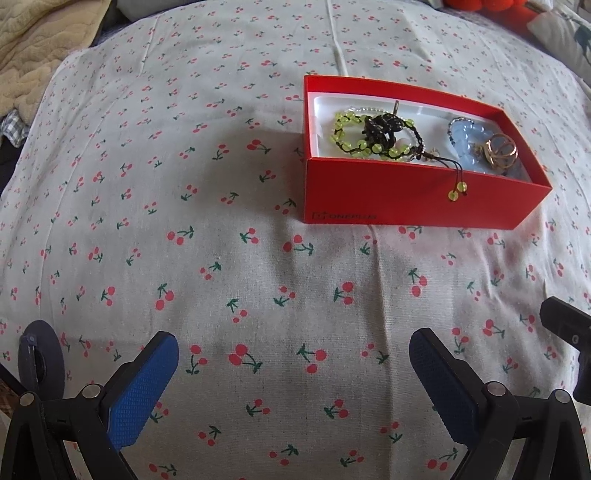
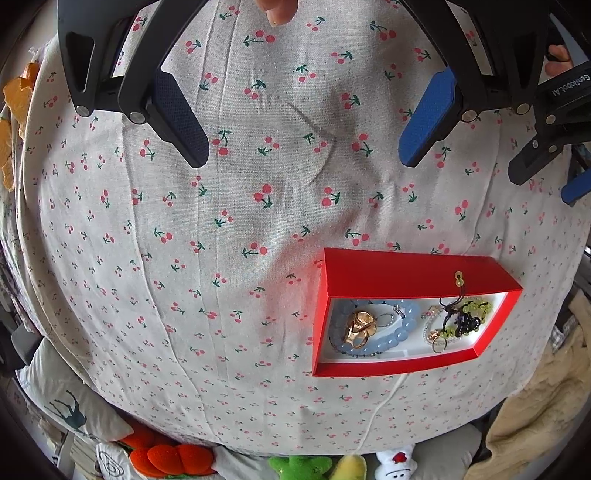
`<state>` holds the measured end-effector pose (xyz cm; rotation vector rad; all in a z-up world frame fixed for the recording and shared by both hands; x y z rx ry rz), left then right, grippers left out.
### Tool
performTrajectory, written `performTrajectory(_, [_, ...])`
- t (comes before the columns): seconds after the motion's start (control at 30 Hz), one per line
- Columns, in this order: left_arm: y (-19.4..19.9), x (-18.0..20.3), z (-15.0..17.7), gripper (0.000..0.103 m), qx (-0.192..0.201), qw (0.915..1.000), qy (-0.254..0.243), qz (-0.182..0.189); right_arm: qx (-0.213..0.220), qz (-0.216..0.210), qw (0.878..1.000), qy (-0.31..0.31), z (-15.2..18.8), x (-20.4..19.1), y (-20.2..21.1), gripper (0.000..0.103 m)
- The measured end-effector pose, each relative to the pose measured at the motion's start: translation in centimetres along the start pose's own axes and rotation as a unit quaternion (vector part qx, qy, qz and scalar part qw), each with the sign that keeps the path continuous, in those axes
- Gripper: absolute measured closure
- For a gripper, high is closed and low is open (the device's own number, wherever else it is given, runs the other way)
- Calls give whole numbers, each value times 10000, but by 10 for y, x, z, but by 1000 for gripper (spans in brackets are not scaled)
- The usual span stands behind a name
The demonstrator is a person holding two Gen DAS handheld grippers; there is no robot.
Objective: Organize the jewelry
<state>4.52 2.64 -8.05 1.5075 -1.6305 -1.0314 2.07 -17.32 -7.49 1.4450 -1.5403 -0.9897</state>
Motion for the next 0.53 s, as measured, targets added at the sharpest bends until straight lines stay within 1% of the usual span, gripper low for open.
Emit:
performTrajectory(0.07, [0, 1, 0, 1, -4, 10000, -66, -55, 11, 9, 10000, -5, 0, 0, 0, 0])
performTrajectory(0.3, [-4, 7, 2, 1, -64, 9999, -135, 3, 19, 44, 10000, -21, 0, 2, -1, 0])
performTrajectory(0.43, [-9, 6, 0, 1, 96, 9998, -90, -139, 72, 167, 9998, -90, -2, 6, -6, 0])
performTrajectory(0.47, [-13, 7, -1, 1, 171, 9997, -65, -136, 142, 235, 9995, -143, -3, 8, -9, 0])
performTrajectory(0.53, [-27, 11, -3, 1, 332, 9994, -6, -7, 331, 432, 9981, -289, -6, 12, -19, 0])
Point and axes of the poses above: each gripper's, at about its wrist camera, not at the fingertips, and y roughly against the way its jaws point, x to its right, z to its underside, the point moved 10 cm from there along -y, roughly the way its jaws point, and after that the axes turned 2 degrees about -x, right-handed, at the moved point
